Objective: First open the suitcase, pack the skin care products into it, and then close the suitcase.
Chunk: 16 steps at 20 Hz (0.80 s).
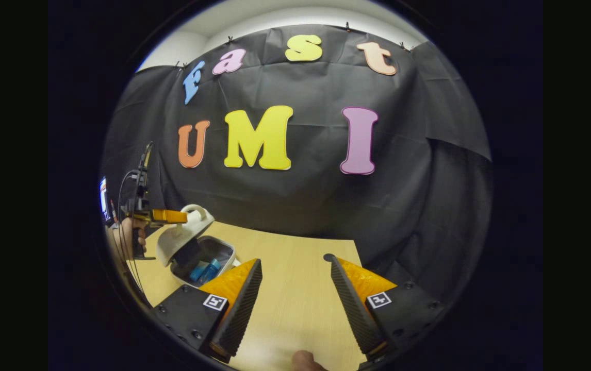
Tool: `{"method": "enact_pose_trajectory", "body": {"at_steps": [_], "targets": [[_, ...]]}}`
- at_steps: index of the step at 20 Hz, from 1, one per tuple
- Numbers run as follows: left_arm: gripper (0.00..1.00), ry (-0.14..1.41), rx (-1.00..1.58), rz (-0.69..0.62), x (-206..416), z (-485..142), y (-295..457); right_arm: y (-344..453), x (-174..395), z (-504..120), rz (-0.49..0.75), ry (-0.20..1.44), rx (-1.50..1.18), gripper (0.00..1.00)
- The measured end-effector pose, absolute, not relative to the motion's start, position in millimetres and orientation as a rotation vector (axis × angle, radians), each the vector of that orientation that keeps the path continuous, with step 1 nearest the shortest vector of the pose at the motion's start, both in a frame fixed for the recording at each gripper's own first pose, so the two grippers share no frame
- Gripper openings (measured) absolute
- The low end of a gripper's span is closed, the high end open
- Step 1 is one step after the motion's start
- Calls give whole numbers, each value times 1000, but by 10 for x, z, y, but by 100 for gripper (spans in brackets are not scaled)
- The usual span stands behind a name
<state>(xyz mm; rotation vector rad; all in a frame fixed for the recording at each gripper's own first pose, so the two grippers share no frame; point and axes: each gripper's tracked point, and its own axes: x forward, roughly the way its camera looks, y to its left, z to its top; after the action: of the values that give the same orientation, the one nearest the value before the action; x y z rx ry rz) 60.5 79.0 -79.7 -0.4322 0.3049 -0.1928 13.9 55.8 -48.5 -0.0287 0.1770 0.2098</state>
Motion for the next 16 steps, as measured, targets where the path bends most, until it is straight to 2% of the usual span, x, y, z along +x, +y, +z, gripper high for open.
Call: {"method": "enact_pose_trajectory", "body": {"at_steps": [5,8,16], "targets": [[3,432,-373,-263,690,-1358,326,549,135,-559,181,196,-34,80],[3,489,-320,-272,734,-1626,150,510,121,-605,157,212,-36,77],[4,648,-207,-255,658,-2197,-28,352,96,-756,92,260,-26,80]]}}
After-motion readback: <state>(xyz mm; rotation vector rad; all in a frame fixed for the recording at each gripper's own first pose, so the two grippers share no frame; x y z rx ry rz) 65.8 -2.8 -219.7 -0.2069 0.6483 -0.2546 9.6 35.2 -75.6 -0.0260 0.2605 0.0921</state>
